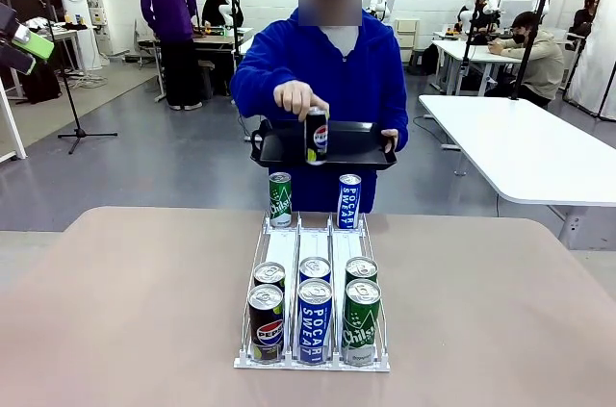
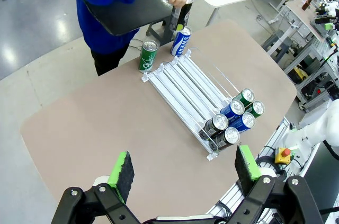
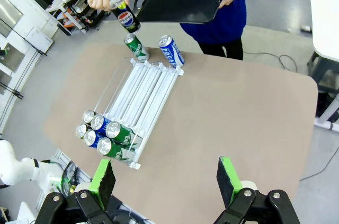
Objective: Retrieve and hand over the desired beverage to the person.
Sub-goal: Pick up a can of the same type that the person held from the Automatic Can Dispenser.
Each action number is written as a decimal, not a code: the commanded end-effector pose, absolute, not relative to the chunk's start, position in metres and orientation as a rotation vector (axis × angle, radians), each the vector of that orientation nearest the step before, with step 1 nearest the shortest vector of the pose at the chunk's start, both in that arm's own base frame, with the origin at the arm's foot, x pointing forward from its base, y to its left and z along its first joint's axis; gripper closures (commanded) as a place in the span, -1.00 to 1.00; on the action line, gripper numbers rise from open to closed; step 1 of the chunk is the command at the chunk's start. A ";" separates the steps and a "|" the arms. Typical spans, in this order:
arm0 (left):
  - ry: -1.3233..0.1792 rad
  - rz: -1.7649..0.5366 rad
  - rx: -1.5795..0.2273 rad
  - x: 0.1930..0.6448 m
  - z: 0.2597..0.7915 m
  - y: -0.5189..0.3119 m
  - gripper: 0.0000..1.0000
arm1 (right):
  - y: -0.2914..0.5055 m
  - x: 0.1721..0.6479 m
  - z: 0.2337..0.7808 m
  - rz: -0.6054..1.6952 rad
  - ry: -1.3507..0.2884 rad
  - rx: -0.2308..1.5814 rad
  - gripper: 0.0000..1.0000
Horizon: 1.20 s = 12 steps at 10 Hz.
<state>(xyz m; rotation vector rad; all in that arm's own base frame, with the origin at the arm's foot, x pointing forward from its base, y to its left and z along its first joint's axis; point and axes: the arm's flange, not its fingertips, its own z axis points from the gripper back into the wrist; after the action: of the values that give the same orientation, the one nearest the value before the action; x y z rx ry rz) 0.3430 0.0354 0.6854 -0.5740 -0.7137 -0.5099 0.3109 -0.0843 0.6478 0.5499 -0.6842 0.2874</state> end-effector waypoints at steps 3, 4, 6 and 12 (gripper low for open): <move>-0.721 -0.523 -0.587 0.344 0.687 0.036 -1.00 | -0.084 0.313 0.648 0.303 -0.689 0.573 -1.00; -0.721 -0.523 -0.587 0.344 0.687 0.036 -1.00 | -0.084 0.313 0.648 0.303 -0.689 0.573 -1.00; -0.721 -0.523 -0.587 0.344 0.687 0.036 -1.00 | -0.084 0.313 0.648 0.303 -0.689 0.573 -1.00; -0.721 -0.523 -0.587 0.344 0.687 0.036 -1.00 | -0.084 0.313 0.648 0.303 -0.689 0.573 -1.00</move>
<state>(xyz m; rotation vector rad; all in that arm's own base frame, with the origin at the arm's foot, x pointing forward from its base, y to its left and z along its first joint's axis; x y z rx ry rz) 0.3430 0.0354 0.6854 -0.5740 -0.7137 -0.5099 0.3109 -0.0843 0.6478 0.5499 -0.6842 0.2875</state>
